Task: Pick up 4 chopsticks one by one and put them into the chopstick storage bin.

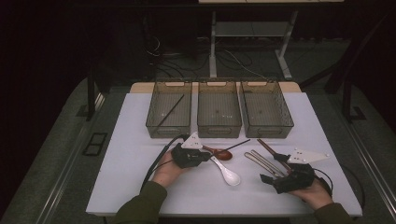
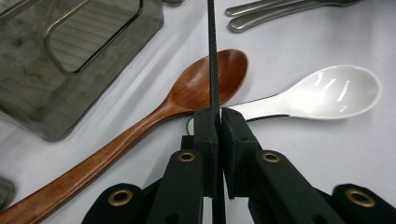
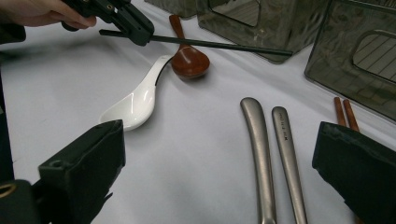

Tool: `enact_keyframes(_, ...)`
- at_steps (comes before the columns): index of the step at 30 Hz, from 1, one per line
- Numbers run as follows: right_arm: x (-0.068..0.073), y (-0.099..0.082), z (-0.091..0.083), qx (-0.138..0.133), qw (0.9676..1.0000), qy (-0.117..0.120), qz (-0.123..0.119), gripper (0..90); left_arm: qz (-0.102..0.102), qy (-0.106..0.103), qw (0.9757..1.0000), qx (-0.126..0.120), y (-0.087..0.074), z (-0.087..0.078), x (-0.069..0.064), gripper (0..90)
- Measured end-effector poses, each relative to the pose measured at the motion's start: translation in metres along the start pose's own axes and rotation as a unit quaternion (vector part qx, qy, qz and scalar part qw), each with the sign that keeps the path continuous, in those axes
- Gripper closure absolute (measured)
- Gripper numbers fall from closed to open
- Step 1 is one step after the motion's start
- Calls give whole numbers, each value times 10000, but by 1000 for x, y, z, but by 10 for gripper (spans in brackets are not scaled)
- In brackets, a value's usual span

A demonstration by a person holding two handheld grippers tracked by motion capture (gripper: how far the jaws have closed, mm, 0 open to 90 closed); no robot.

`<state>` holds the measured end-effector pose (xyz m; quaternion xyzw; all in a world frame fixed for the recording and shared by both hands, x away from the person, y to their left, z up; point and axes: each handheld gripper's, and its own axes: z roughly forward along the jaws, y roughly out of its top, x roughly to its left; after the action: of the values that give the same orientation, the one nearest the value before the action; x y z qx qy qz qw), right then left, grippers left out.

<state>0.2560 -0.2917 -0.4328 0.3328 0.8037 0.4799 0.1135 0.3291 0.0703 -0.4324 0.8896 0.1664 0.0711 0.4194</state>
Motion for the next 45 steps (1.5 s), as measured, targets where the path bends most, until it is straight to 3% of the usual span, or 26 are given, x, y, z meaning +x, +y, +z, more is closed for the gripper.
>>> enact_keyframes(7, 0, 0, 0, -4, 10000, 2, 0, 28, 66, -61, 9999, -140, 7, -11, -5, 845)
enact_keyframes(17, 0, 0, 0, 1, 10000, 9, 0, 28, -14, -81, 9996, -283, 14, -26, -5, 845)
enact_keyframes(32, 0, 0, 0, -4, 10000, 13, -8, 28, -252, 207, 9981, -526, 13, -54, 7, 845)
enact_keyframes(45, 0, 0, 0, 0, 10000, 11, -10, 28, -326, 584, 9969, -415, 8, -71, 18, 845)
